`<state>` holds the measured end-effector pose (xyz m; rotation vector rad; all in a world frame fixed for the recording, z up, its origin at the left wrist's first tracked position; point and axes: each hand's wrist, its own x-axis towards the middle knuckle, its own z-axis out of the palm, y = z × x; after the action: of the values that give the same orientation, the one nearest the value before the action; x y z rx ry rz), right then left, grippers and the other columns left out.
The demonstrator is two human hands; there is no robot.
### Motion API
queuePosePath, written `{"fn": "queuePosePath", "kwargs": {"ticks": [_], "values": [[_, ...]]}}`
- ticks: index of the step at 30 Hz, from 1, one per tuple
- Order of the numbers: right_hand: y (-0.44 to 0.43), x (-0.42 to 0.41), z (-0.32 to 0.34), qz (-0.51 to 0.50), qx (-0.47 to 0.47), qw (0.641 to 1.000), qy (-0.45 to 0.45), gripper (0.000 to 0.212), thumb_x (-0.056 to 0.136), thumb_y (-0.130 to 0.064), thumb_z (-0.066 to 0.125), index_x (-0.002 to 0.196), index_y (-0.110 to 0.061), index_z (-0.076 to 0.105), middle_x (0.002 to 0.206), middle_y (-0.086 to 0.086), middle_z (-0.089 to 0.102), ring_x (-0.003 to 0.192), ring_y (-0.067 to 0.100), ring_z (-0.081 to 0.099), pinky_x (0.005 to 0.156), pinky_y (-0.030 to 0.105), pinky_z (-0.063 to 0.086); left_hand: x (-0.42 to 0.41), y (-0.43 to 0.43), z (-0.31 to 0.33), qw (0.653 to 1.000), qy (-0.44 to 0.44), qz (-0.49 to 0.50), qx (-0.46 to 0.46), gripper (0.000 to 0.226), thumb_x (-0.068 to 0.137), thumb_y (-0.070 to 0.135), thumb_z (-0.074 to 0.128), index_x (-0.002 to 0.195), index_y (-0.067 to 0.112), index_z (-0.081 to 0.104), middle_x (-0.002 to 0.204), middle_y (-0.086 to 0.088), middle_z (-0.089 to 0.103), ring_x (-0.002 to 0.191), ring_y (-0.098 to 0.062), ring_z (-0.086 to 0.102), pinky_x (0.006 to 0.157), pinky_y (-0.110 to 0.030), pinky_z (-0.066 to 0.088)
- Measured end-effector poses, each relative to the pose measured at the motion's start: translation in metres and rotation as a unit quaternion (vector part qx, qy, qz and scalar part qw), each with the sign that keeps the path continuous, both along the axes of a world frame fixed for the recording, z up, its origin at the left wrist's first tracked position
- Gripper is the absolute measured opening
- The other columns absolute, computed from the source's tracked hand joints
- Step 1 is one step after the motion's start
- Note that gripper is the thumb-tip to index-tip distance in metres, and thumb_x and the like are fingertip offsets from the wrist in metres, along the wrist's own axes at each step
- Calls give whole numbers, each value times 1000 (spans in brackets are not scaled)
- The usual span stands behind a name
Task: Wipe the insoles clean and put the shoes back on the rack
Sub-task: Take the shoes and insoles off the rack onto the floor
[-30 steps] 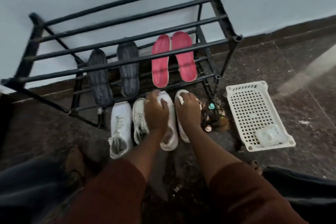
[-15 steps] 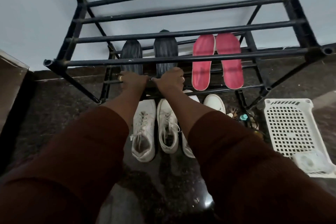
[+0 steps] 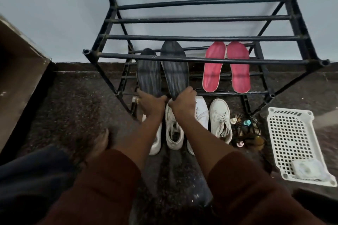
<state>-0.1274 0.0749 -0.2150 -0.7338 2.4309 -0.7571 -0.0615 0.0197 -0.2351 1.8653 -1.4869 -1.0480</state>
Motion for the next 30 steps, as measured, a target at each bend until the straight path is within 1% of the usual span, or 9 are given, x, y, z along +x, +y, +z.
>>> {"fn": "queuePosePath", "kwargs": {"ticks": [3,6,8,11,19,22,25,27,30], "values": [[46,32,-6,-14,-29,999,-15,63,73,-19,74,118,-3,34,118,18,44,106,36,52,86,39,44,29,50,-5,999,0,50,-10,100,65,21,81,146,6,24,139,-22,42,128,-35,39,102,-40,35],[89,65,-22,6,-2,1000,-3,70,79,-24,67,132,1,29,125,18,43,113,34,49,92,36,40,62,97,-15,997,-11,75,-10,104,63,17,81,147,4,22,139,-24,41,127,-37,39,102,-36,31],[117,84,-32,36,18,999,-22,77,80,-24,66,138,1,22,129,19,39,118,34,46,96,37,39,87,122,-23,995,-36,84,27,108,63,15,82,148,2,18,137,-28,41,125,-39,39,102,-37,31],[157,104,-51,84,61,994,-34,77,77,-24,66,136,-2,22,128,17,39,117,35,47,93,38,41,117,148,-42,986,-68,112,102,111,64,16,83,149,1,13,135,-31,38,124,-41,38,101,-40,33],[223,118,-100,167,148,971,-91,82,77,-38,66,139,-6,23,127,12,40,116,33,48,89,37,42,169,172,-97,939,-160,90,292,120,69,24,84,150,5,-3,145,-27,22,124,-40,42,101,-42,40],[233,114,-118,225,171,955,-89,81,78,-39,64,140,-8,22,128,10,40,118,31,46,89,38,42,179,176,-120,924,-163,95,333,120,72,23,82,150,8,-7,150,-25,17,127,-39,40,99,-42,40],[241,109,-135,281,208,933,-84,86,81,-43,61,144,-7,16,131,9,36,121,29,42,92,39,42,187,179,-140,912,-184,86,358,121,71,27,82,150,8,-8,150,-23,21,126,-39,42,100,-43,41],[246,106,-145,308,230,920,-82,86,82,-39,61,145,-7,13,130,9,36,121,29,42,92,39,41,189,180,-151,907,-192,84,365,121,72,30,81,150,9,-9,150,-22,21,128,-39,41,102,-42,40],[251,103,-158,295,260,916,-78,86,80,-31,64,143,-3,13,127,11,35,120,32,42,93,40,42,187,179,-162,901,-204,77,375,120,74,32,79,150,10,-11,152,-22,18,131,-39,38,103,-42,39]]}}
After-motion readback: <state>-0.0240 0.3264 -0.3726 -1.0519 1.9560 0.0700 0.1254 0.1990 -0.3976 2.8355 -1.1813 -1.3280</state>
